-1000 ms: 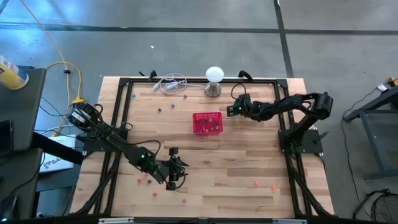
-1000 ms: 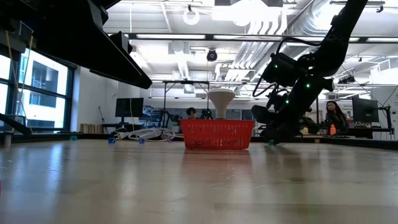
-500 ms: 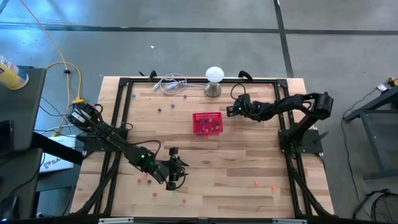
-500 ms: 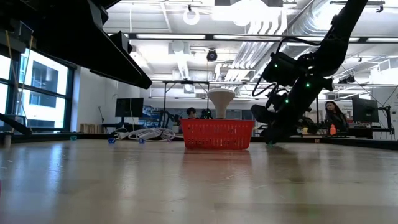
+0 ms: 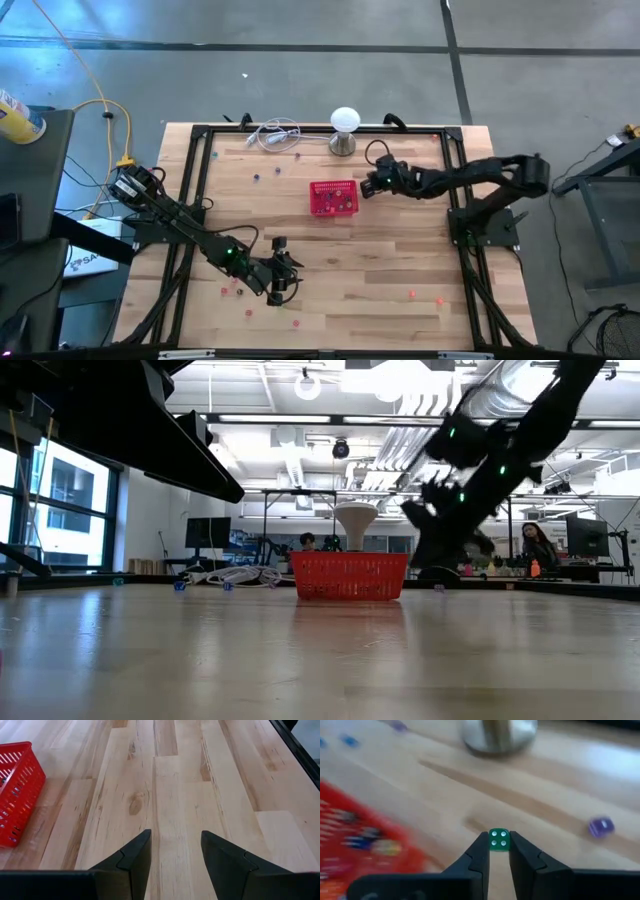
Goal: Pick & Place Dice
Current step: Put the green dice into the bin, then put the right purple dice into the bin
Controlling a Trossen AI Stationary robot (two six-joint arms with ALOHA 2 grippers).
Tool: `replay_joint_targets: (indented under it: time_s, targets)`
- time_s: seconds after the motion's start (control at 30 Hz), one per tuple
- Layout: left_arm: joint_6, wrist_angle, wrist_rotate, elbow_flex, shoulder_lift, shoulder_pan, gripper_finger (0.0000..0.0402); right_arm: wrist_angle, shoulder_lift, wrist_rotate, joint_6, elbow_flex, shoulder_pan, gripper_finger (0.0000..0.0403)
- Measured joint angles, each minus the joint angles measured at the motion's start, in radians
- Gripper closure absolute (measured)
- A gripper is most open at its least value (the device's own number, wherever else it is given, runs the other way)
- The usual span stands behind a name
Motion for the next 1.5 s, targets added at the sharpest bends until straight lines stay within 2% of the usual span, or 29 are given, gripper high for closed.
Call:
replay_joint_targets:
  time_s: [0.13,0.27,0.4,0.57,0.7,0.9,1.07,1.3,1.5]
  targets:
    - [0.0,0.0,0.0,0.0,0.0,0.0,0.0237,0.021,-0.103,0.081,-0.016,0.0,0.098,0.0364]
    - [0.0,0.0,0.0,0.0,0.0,0.0,0.0237,0.113,-0.169,0.082,-0.058,0.001,0.211,0.0364]
    - [0.0,0.0,0.0,0.0,0.0,0.0,0.0237,0.225,-0.159,0.097,-0.119,0.001,0.339,0.0364]
    - [0.0,0.003,0.0,0.0,0.0,0.0,0.0237,0.295,-0.079,0.19,-0.146,0.001,0.438,0.0364]
    - [0.0,0.005,0.0,0.0,0.0,0.0,0.0237,0.323,-0.018,0.282,-0.224,0.001,0.429,0.0358]
    - [0.0,0.005,0.0,0.0,0.0,0.0,0.0237,0.438,0.074,0.157,-0.252,0.001,0.392,0.0325]
    - [0.0,0.004,0.0,0.0,0.0,0.0,0.0237,0.505,0.124,0.153,-0.277,0.001,0.408,0.028]
    - [0.0,0.004,0.0,0.0,0.0,0.0,0.0237,0.492,0.126,0.141,-0.277,0.001,0.416,0.0201]
    - [0.0,0.004,0.0,0.0,0.0,0.0,0.0237,0.44,0.126,0.194,-0.275,0.001,0.414,0.0179]
